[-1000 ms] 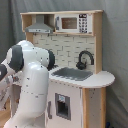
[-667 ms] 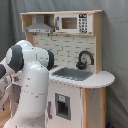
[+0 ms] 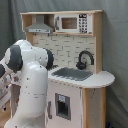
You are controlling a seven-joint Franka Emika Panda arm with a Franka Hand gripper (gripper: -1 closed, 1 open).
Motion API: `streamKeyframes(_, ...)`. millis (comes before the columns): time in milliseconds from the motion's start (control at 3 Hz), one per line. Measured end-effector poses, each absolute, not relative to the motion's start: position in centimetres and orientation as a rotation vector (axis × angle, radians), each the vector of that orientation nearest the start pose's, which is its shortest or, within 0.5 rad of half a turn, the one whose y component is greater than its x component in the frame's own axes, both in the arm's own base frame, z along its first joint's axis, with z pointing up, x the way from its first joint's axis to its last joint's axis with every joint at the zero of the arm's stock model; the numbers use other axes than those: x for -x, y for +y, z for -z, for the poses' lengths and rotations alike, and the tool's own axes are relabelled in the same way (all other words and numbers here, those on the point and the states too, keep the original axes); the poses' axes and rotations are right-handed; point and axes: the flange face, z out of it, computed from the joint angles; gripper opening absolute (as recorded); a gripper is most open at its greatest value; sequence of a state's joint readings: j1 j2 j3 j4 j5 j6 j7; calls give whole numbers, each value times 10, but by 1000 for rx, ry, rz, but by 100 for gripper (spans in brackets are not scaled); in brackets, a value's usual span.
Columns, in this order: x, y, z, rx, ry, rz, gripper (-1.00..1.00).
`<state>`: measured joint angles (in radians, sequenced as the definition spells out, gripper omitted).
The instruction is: Play with the kitchen
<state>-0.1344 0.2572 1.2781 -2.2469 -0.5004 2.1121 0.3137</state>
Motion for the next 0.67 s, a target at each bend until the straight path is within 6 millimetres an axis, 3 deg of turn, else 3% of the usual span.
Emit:
streamKeyframes(333, -241, 449, -320, 2879, -1808, -13, -100)
streamKeyframes(667, -241, 449, -321, 2880, -1808, -11, 100)
